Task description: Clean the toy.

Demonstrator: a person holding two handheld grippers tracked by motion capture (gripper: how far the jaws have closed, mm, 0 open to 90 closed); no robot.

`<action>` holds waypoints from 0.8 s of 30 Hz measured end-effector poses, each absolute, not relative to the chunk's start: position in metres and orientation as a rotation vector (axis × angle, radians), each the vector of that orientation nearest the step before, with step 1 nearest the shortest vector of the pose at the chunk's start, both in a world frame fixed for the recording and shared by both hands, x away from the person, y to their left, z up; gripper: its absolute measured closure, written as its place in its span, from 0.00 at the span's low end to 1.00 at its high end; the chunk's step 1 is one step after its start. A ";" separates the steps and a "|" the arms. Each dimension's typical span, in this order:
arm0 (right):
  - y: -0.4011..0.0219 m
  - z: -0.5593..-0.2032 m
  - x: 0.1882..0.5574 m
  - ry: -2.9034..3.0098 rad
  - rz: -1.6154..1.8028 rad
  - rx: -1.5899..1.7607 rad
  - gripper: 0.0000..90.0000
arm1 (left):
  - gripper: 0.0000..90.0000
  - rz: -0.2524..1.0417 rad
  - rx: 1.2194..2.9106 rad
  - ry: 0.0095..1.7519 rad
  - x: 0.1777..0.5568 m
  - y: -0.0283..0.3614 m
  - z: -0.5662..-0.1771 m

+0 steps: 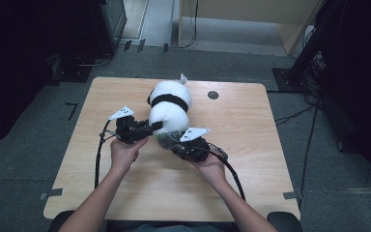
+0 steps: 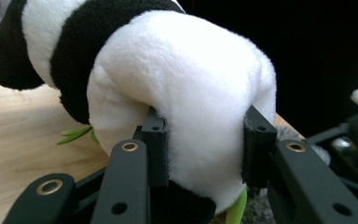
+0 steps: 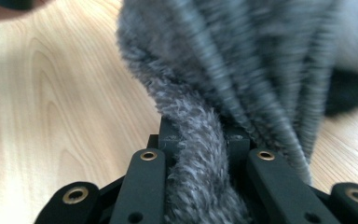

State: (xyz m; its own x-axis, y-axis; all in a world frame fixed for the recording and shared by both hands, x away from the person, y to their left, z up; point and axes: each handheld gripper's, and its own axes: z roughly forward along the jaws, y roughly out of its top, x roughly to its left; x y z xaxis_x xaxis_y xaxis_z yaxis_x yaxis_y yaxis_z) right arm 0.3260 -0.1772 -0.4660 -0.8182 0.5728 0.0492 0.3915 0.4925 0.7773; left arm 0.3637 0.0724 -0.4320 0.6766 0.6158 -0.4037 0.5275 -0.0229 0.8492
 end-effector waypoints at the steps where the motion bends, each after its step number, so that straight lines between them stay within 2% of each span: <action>1: -0.180 -0.467 0.328 2.523 1.217 0.835 0.85 | 0.68 0.102 1.678 0.934 0.363 0.073 -0.431; 16: -0.231 -0.461 0.352 2.387 1.282 1.101 0.86 | 0.68 0.139 1.672 0.951 0.364 0.093 -0.435; 19: -0.246 -0.453 0.354 2.312 1.365 1.193 0.86 | 0.68 0.147 1.674 0.970 0.366 0.094 -0.439; 24: -0.250 -0.433 0.347 2.249 1.444 1.149 0.86 | 0.68 0.164 1.698 0.966 0.366 0.087 -0.442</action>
State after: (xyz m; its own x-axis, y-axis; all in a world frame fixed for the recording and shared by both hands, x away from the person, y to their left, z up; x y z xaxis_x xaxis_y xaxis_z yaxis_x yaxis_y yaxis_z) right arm 0.3471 -0.2499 -0.4326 -0.6651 0.7170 0.2085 0.4881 0.2062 0.8481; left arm 0.3664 0.0874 -0.4422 0.6553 0.6663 -0.3559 0.5113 -0.0445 0.8583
